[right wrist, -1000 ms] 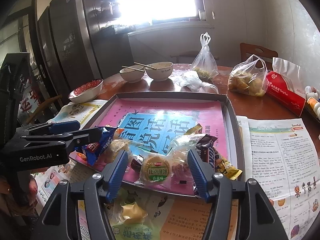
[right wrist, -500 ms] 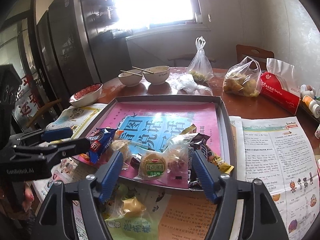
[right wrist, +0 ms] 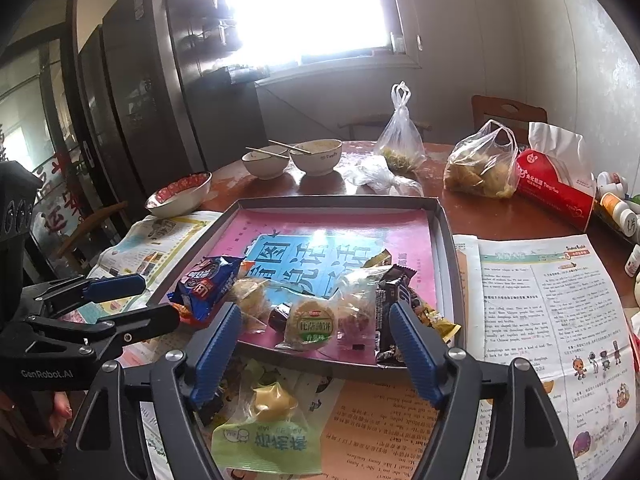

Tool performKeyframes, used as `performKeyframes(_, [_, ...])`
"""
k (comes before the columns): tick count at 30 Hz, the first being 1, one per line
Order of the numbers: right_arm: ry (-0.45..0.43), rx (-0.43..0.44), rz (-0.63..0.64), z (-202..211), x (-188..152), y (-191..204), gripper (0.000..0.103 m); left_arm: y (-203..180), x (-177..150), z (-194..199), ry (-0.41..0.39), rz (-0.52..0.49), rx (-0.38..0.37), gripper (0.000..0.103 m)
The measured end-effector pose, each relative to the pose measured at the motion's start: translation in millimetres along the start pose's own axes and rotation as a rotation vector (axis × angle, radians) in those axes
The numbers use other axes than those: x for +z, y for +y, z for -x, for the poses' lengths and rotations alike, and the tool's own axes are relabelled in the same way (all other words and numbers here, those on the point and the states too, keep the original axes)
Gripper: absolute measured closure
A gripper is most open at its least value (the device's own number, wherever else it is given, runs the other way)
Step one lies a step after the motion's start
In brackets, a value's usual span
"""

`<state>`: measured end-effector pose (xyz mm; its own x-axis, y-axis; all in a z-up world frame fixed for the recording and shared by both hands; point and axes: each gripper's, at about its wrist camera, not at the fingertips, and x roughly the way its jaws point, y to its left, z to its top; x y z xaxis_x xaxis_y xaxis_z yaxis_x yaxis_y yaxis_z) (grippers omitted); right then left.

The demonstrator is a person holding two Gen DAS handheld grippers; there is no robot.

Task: Organize snacks
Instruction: 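Move both grippers to the dark green pack and clear bag beside the tray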

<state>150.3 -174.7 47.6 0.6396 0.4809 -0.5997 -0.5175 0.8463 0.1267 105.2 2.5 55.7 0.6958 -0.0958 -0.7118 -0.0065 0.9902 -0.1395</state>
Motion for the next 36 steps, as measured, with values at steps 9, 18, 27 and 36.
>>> performKeyframes(9, [0.001, 0.002, 0.01, 6, -3, 5, 0.025, -3, -6, 4, 0.008, -0.014, -0.001, 0.027])
performKeyframes(18, [0.004, 0.004, 0.015, 10, -5, 9, 0.025, 0, -11, 10, 0.008, -0.009, 0.002, 0.027])
performKeyframes(27, [0.009, -0.001, 0.024, 13, -8, 11, 0.025, 3, -17, 8, 0.041, -0.002, -0.003, 0.027])
performKeyframes(36, [0.025, -0.007, 0.036, 14, -15, 14, 0.025, 5, -24, 3, 0.078, 0.016, -0.018, 0.027])
